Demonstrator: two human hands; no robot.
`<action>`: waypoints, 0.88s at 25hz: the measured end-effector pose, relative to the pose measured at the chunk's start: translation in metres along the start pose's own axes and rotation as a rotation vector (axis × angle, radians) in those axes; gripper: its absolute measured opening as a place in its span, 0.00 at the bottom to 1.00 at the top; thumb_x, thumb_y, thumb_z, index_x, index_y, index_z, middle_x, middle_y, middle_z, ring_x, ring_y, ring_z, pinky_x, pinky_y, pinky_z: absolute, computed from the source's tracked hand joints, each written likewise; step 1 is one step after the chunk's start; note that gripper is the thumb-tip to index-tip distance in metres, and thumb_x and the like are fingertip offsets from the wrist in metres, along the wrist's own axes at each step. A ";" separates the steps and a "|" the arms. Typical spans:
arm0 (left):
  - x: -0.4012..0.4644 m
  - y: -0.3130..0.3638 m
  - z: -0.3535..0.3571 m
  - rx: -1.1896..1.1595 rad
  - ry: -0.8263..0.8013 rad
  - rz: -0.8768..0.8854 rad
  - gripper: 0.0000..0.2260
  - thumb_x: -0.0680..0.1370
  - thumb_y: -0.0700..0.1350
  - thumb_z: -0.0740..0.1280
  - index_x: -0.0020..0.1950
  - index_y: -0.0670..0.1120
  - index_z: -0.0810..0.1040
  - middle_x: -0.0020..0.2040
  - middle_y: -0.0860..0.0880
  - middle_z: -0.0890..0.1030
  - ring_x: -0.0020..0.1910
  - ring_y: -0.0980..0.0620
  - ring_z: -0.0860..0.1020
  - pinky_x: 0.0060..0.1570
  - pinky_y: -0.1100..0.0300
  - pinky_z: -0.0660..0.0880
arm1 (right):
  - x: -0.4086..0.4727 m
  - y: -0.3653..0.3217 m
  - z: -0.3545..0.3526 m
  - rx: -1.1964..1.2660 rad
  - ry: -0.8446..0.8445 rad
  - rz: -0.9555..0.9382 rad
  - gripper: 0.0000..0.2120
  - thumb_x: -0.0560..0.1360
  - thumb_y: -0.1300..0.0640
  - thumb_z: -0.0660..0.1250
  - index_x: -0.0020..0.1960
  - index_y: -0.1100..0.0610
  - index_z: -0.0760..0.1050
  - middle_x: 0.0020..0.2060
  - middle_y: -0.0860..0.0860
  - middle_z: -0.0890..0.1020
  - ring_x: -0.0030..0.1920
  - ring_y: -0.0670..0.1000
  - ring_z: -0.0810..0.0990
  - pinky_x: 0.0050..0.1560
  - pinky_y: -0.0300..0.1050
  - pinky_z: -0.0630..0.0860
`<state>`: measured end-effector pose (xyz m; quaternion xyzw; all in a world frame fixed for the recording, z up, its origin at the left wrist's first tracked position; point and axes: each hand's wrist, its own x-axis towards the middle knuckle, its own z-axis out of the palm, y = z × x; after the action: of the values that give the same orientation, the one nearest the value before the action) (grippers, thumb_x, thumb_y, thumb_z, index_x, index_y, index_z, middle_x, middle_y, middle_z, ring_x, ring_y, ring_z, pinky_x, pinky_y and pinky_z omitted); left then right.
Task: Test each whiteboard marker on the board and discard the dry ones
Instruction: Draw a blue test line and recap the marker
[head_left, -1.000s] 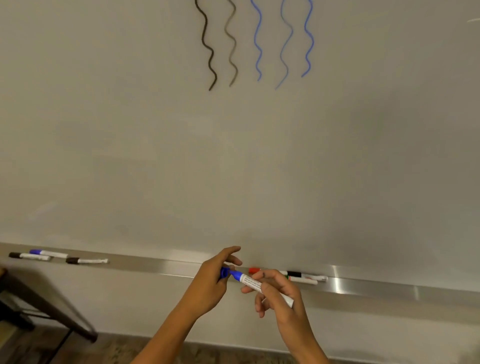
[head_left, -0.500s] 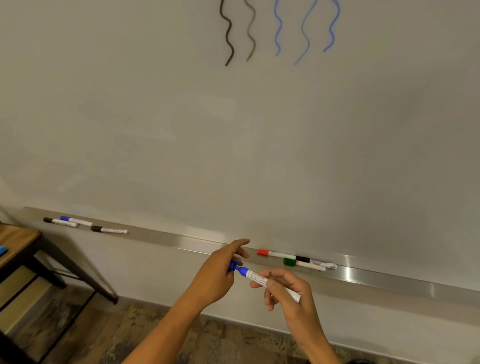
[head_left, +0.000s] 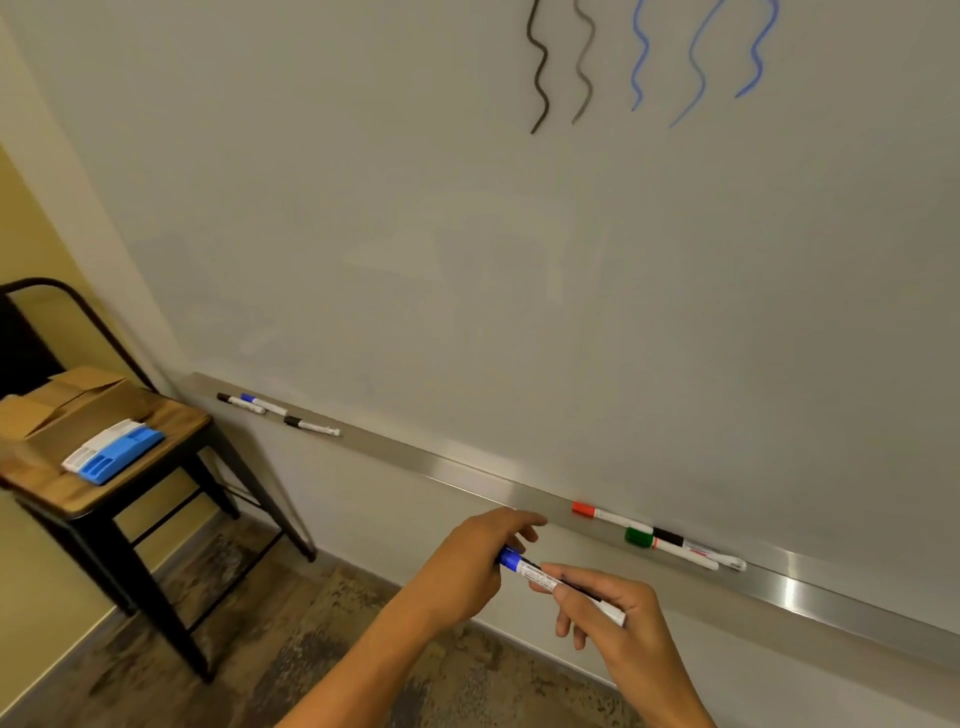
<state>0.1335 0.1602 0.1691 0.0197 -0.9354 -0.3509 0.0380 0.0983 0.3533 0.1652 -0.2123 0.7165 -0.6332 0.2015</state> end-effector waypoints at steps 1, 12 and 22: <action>-0.003 0.001 -0.001 -0.012 0.000 -0.010 0.28 0.76 0.28 0.62 0.70 0.53 0.72 0.63 0.52 0.78 0.57 0.56 0.78 0.62 0.66 0.74 | 0.000 0.000 -0.002 -0.003 -0.025 0.010 0.11 0.75 0.55 0.70 0.53 0.43 0.85 0.39 0.53 0.87 0.37 0.57 0.82 0.36 0.48 0.78; -0.019 -0.030 -0.032 -0.159 0.101 -0.047 0.30 0.73 0.24 0.59 0.69 0.48 0.75 0.60 0.50 0.81 0.59 0.58 0.78 0.63 0.64 0.74 | 0.032 -0.016 0.031 0.011 -0.187 0.042 0.11 0.71 0.45 0.69 0.52 0.38 0.85 0.47 0.49 0.87 0.37 0.60 0.85 0.34 0.47 0.77; 0.016 -0.137 -0.096 -0.340 0.209 -0.083 0.31 0.70 0.22 0.59 0.64 0.49 0.79 0.55 0.52 0.82 0.56 0.58 0.80 0.60 0.62 0.76 | 0.137 -0.029 0.122 -0.014 -0.208 0.103 0.10 0.72 0.50 0.68 0.50 0.45 0.87 0.44 0.50 0.87 0.36 0.59 0.85 0.30 0.42 0.76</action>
<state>0.1269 -0.0069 0.1521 0.0877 -0.8521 -0.5010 0.1233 0.0541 0.1732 0.1771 -0.2411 0.7062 -0.5914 0.3057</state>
